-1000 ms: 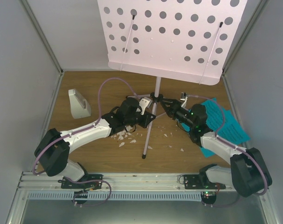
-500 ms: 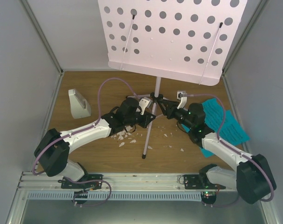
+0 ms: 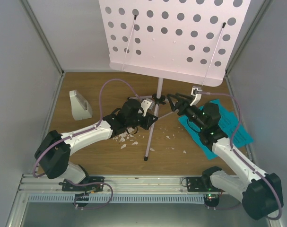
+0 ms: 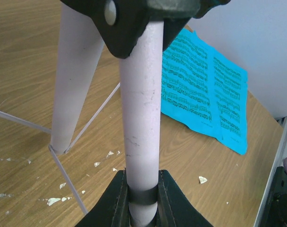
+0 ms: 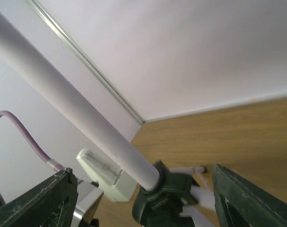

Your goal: Pack up the instrument practice props

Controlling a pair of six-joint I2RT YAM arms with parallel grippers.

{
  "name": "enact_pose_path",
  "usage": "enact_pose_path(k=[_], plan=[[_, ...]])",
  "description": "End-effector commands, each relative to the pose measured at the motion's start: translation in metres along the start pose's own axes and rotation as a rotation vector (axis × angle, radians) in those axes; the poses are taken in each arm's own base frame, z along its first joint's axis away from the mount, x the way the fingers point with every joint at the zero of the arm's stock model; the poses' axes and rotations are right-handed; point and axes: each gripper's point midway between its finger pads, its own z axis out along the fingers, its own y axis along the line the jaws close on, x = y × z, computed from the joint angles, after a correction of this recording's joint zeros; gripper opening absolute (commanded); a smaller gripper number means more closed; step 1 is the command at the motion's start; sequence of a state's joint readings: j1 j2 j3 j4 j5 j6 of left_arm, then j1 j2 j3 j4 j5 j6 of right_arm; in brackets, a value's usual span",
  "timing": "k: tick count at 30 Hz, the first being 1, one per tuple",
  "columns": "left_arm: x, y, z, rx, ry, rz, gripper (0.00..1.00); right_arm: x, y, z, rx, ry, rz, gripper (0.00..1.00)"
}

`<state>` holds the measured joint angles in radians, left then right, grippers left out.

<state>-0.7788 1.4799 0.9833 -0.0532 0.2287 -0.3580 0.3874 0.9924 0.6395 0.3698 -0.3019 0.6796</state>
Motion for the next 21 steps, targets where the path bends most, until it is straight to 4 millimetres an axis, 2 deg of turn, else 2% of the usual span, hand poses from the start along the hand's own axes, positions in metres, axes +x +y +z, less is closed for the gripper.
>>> enact_pose_path(k=[1, 3, 5, 8, 14, 21], plan=[[-0.009, 0.003, -0.008, -0.018, -0.033, 0.003, 0.09, 0.036, -0.011, -0.005, -0.070, 0.071, 0.407, 0.77], [-0.009, 0.003, -0.008, -0.018, -0.032, 0.003, 0.18, 0.039, -0.003, -0.008, -0.151, 0.061, 0.521, 0.74], [-0.009, 0.003, -0.009, -0.020, -0.034, 0.004, 0.25, 0.044, -0.004, -0.010, -0.172, 0.057, 0.621, 0.68], [-0.010, 0.004, -0.007, -0.020, -0.034, 0.007, 0.28, 0.045, -0.007, -0.008, -0.172, 0.053, 0.679, 0.63], [-0.010, 0.006, -0.003, -0.028, -0.030, 0.008, 0.16, 0.051, -0.007, 0.001, -0.171, 0.087, 0.738, 0.61], [-0.010, 0.008, -0.001, -0.041, -0.024, 0.012, 0.08, 0.056, -0.003, 0.011, -0.186, 0.110, 0.781, 0.48]])
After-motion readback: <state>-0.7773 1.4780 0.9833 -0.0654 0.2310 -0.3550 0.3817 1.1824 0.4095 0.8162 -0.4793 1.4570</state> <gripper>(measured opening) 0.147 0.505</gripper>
